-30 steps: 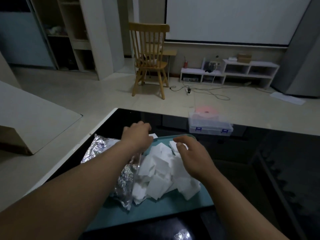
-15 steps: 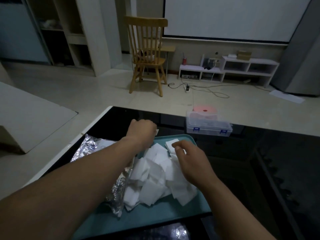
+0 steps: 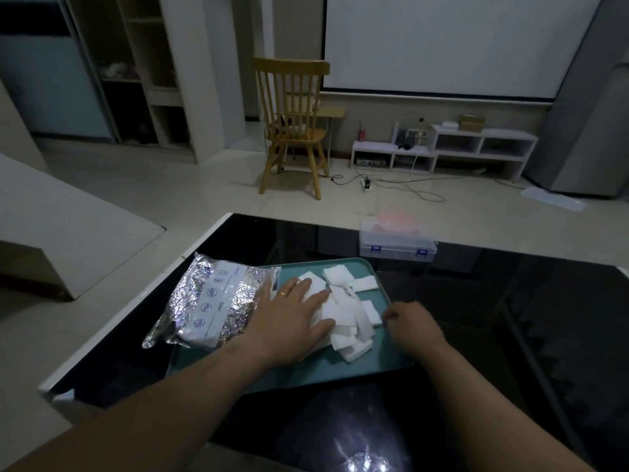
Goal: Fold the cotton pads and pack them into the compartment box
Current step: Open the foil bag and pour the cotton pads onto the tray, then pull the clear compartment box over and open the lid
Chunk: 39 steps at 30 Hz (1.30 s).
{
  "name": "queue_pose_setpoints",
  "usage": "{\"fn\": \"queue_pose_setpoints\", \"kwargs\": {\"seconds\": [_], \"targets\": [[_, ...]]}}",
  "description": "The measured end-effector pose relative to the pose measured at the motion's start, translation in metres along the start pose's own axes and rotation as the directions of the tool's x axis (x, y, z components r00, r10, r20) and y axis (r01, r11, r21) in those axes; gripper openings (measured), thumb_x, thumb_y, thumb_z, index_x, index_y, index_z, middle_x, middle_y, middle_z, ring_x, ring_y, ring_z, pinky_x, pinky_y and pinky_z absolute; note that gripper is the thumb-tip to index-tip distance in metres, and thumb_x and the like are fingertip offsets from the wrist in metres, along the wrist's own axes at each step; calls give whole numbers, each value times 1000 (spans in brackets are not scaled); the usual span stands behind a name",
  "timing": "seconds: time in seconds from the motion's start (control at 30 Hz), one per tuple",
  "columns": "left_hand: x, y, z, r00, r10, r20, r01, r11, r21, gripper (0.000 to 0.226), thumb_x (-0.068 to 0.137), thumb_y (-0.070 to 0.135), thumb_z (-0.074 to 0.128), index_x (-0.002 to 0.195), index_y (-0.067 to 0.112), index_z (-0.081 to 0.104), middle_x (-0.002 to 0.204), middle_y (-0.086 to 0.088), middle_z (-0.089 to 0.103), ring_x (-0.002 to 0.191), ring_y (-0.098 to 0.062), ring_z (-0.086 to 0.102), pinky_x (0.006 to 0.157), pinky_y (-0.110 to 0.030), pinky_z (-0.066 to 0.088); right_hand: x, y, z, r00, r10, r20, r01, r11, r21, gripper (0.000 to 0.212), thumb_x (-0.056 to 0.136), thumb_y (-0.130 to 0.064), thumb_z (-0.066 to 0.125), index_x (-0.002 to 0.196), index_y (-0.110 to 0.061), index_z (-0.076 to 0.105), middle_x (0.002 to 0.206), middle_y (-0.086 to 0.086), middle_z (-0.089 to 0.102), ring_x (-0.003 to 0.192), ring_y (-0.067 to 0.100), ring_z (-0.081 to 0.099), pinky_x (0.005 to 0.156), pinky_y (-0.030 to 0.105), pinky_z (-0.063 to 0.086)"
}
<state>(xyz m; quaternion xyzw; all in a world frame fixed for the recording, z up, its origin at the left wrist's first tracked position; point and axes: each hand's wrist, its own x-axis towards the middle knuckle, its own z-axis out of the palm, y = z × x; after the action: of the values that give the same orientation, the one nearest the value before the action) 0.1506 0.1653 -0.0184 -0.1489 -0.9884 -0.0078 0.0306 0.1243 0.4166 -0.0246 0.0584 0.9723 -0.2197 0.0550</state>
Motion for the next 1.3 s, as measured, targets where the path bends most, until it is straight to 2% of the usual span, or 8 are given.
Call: {"fn": "queue_pose_setpoints", "kwargs": {"seconds": [0.27,0.43,0.6,0.8,0.93,1.1,1.2,1.3], "targets": [[-10,-17,1,996,-14,83,19,999,-50,73,95,75,27,158,38,26,160,6,39,145,-19,41,122,-51,20,-29,-8,7,989,-73,131,78,997,-28,25,88,-3,58,100,-13,78,110,8,75,100,25,70,87,33,57],[-26,-21,-1,999,-26,42,28,999,-44,83,88,82,17,160,40,21,165,6,34,152,-23,29,123,-54,19,-41,-12,8,979,-104,173,118,990,-71,20,87,-13,60,101,-15,74,113,6,73,104,25,68,87,32,56],[-19,-13,-23,999,-40,-32,37,995,-97,76,94,81,17,161,44,16,171,9,19,159,-24,8,127,-55,3,-31,-18,-3,988,-143,56,145,989,-21,23,91,-25,60,113,-26,67,117,1,57,100,22,62,86,34,50],[52,23,-38,989,-59,-139,28,976,-215,63,100,57,47,156,31,37,158,3,42,149,-19,34,122,-49,24,17,-12,-18,981,-137,-136,162,966,202,25,99,-33,62,121,-22,65,116,-2,64,97,15,64,86,37,54],[135,52,-30,987,-161,7,152,914,-377,64,96,51,53,153,27,38,149,-7,49,135,-29,48,111,-45,40,83,28,-36,976,-10,-219,76,952,295,39,101,-31,59,136,-15,59,131,8,63,114,25,64,94,39,52],[233,69,0,944,-292,153,327,773,-544,69,87,50,56,150,30,37,142,-13,51,120,-37,57,101,-50,51,174,72,-58,968,100,-229,-10,931,365,47,102,-28,51,148,-22,49,138,14,58,113,30,63,94,42,53],[263,75,13,931,-294,214,364,742,-563,73,88,43,56,155,33,29,140,-12,50,116,-35,58,99,-46,52,208,80,-59,975,119,-189,-26,902,432,52,102,-26,48,154,-28,42,146,14,54,119,31,62,102,48,54],[269,85,19,932,-277,236,363,674,-643,60,92,34,55,149,24,39,130,-8,56,101,-26,60,83,-34,53,213,79,-58,985,116,-130,-46,892,449,49,107,-21,44,155,-17,45,154,14,50,132,31,54,111,44,44]]}}
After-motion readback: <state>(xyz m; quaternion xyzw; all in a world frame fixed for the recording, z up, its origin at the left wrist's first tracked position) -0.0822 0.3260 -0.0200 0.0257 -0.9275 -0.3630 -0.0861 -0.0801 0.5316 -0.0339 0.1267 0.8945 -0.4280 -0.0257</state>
